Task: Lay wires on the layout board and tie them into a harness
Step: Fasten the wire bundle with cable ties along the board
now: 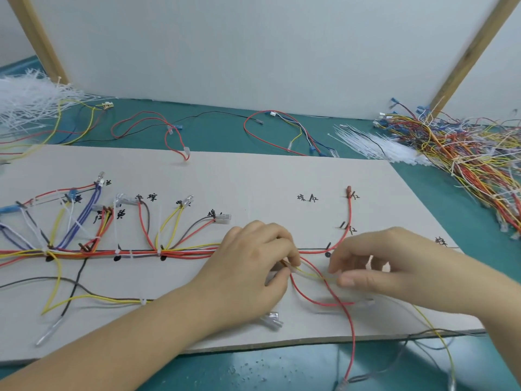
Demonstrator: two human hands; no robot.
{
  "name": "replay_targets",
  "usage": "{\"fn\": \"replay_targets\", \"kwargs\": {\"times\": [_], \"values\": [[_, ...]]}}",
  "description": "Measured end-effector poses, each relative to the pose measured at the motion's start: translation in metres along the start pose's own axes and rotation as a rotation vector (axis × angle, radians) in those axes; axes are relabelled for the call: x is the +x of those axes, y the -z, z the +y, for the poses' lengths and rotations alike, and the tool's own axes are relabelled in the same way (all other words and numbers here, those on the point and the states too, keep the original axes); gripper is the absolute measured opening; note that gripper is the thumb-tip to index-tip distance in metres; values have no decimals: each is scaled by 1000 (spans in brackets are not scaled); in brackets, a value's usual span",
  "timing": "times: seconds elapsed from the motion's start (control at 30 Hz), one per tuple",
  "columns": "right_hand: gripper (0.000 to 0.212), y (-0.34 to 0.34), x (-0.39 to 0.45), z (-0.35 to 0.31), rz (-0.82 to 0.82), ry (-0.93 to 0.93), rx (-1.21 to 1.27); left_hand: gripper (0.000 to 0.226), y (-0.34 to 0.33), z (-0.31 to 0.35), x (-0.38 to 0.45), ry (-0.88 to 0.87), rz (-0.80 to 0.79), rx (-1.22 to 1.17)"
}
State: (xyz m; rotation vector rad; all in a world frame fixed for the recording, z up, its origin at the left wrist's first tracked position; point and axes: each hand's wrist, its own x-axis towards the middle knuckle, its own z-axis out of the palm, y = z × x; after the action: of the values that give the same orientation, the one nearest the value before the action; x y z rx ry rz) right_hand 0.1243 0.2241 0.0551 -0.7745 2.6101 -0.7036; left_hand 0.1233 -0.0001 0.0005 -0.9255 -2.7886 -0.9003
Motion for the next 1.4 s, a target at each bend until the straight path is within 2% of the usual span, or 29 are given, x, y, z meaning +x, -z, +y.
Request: {"fn": "replay_targets", "kwargs": {"times": [0.07,0.17,0.23,0.3,0.4,0.5,0.6,0.67,0.73,0.8,0.87,0.9,0.97,1.1,1.2,1.33,1.4], "values": [[38,2,-4,0,-17,30,26,23,0,0,0,6,9,-4],[44,0,-8,3,-71,28,-46,25,-1,-2,2,13,5,-4],[43,-5,-10,4,-103,30,-56,25,-2,-3,3,17,5,-25],[43,-9,-11,6,-23,38,-55,23,-4,-4,4,22,13,-39],[36,-10,-9,6,53,-77,13,21,-6,-3,6,28,26,-20],[22,-10,1,7,8,-165,207,23,-5,-2,6,34,44,-21],[22,-11,14,4,-51,-233,294,21,-1,0,5,25,60,-73],[13,-13,21,-2,-28,-181,239,14,2,2,4,1,60,-97],[14,-18,25,-9,-11,-68,133,14,4,3,4,-28,54,-106],[6,-24,27,-19,-64,59,52,11,5,2,3,-54,57,-126],[12,-29,26,-26,-145,165,-27,14,7,2,3,-59,67,-162],[10,-32,26,-28,-164,185,-51,14,7,1,3,-56,67,-176],[9,-33,23,-29,-103,195,-117,14,7,1,3,-55,48,-176],[24,-22,17,-25,-31,29,-97,21,6,0,2,-82,-2,-89],[7,-14,13,-16,-40,-82,27,28,6,-1,1,-112,-18,-11],[19,-16,9,-7,15,-161,-71,21,8,0,0,-71,-6,-120],[24,-17,8,-4,62,-187,-83,23,9,0,0,-99,-19,-100]]}}
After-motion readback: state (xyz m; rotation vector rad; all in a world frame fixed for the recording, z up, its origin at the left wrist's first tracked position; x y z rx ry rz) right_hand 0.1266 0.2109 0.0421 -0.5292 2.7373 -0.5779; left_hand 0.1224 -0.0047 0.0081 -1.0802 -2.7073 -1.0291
